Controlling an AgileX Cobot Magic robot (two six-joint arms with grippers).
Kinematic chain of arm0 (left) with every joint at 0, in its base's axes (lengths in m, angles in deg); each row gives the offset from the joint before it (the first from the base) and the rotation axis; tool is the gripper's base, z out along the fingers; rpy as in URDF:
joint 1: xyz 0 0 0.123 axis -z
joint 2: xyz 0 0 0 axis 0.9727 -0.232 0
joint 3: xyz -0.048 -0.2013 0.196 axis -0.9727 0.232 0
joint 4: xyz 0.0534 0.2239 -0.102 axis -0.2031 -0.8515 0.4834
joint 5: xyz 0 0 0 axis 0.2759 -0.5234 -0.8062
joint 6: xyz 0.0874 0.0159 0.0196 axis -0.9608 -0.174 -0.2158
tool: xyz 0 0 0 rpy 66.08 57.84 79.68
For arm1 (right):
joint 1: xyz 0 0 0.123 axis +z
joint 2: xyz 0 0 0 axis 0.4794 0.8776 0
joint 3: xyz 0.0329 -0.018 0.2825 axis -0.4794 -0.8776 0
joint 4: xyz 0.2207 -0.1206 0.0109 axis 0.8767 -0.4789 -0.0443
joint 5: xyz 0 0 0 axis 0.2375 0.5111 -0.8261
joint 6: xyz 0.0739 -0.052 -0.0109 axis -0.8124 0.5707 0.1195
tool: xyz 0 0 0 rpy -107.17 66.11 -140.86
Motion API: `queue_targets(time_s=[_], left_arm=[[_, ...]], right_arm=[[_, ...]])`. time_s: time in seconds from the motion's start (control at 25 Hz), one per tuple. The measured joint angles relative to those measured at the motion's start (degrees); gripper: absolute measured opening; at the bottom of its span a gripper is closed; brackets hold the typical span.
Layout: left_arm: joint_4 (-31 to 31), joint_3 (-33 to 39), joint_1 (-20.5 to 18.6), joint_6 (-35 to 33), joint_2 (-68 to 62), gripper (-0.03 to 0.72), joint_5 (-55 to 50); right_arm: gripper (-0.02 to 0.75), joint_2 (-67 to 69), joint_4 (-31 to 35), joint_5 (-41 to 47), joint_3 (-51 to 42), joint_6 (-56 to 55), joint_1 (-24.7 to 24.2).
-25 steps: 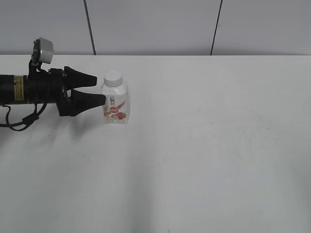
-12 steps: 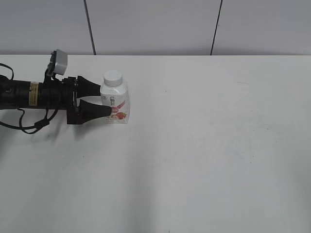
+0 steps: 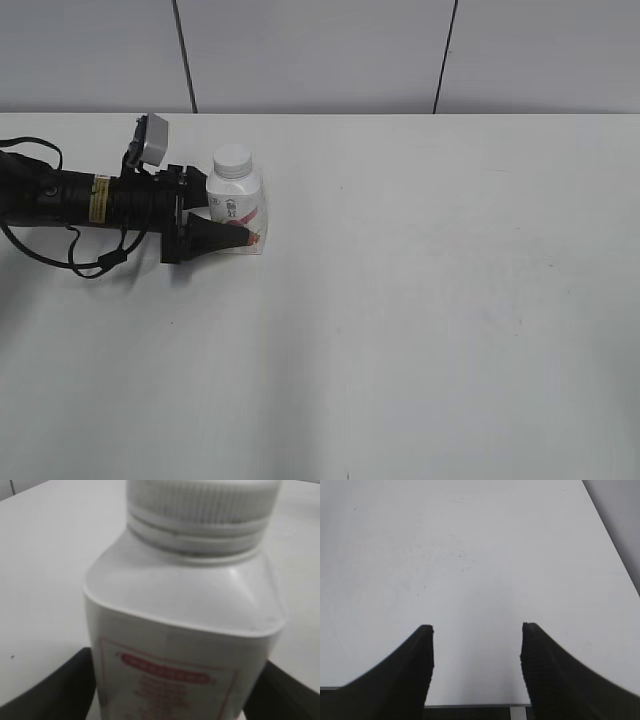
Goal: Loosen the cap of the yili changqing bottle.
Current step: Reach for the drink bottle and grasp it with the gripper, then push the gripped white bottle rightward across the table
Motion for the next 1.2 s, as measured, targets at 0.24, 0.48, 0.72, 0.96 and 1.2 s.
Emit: queue_targets(time_s=[0.24, 0.48, 0.72, 0.96, 1.2], left_arm=[[-0.12, -0.29, 0.0, 0.0, 0.0, 0.433, 0.19], [-0.07, -0.32, 0.71, 0.0, 0.19, 0.375, -0.41], [1.43, 1.22, 5.99, 0.75, 2.31, 0.371, -1.64], [6.72, 7.1, 12.84, -1.31, 6.85, 0.366, -1.56], [11.45, 9.39, 19.08, -5.42, 6.84, 0.365, -1.49]], right_arm=[[0.447, 0.0, 0.0, 0.0, 0.0, 0.0, 0.0], [0.447, 0.0, 0.0, 0.0, 0.0, 0.0, 0.0], [0.447, 0.0, 0.0, 0.0, 0.0, 0.0, 0.0], [0.447, 0.0, 0.0, 0.0, 0.0, 0.0, 0.0], [0.447, 0.0, 0.0, 0.0, 0.0, 0.0, 0.0]])
